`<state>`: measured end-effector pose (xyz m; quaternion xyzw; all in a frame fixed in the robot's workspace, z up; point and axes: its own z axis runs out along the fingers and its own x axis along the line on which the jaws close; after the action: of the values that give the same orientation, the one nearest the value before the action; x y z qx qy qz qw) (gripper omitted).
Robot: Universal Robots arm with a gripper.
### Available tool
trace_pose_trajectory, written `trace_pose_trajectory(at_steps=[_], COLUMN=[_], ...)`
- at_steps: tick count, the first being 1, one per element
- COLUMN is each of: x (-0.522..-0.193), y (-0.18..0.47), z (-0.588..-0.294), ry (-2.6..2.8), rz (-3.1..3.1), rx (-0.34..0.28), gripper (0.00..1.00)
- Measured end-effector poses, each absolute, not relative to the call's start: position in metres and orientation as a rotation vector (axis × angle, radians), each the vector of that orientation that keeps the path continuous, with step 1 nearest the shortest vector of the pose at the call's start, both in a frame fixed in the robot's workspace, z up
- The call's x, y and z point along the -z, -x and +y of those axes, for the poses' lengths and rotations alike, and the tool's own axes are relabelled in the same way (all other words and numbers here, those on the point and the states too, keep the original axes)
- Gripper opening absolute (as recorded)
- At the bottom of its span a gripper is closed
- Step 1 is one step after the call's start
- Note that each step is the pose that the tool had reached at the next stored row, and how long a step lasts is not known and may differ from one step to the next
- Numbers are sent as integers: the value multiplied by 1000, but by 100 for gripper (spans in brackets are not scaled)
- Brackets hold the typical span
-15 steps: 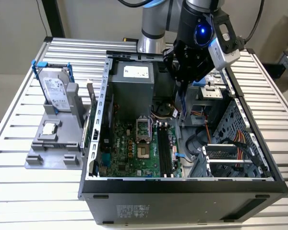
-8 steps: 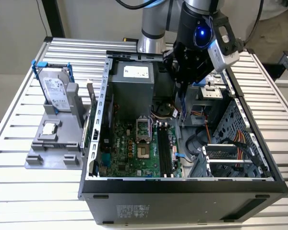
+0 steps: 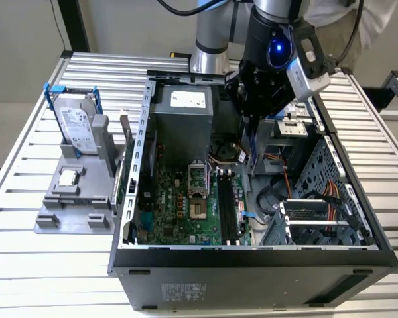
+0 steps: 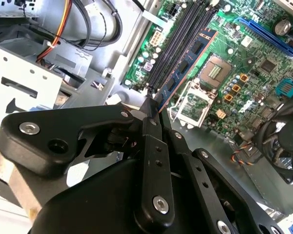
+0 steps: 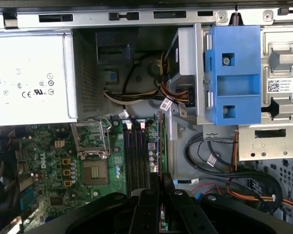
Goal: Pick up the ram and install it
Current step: 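Insert the ram into the slot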
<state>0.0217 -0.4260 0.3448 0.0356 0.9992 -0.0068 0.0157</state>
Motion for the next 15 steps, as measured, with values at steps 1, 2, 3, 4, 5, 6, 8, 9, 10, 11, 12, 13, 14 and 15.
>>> trace_pose_trajectory(at_steps=[1,2,3,4,5,6,8,9,10,11,12,13,14,15], x=[-344,-344,-344,-344,-344,-344,-344,-344,-344,-344,-344,-344,-344,-344], y=[-22,-22,-22,-22,-22,-22,-22,-22,-22,-22,-22,-22,-22,-22], z=[-426,-426,-426,-426,-426,-426,-426,-426,-426,-426,-426,-426,-426,-426], ry=[-111,-111,-111,-111,-111,-111,-111,-111,-111,-111,-112,-112,-112,-112], rz=[3108,3108,3108,3108,3108,3108,3108,3108,3109,3110,3112,3114,3115,3115], rx=[22,23,24,25,25,25,25,25,25,25,25,25,25,25], gripper=[0,0,0,0,0,0,0,0,0,0,0,0,0,0])
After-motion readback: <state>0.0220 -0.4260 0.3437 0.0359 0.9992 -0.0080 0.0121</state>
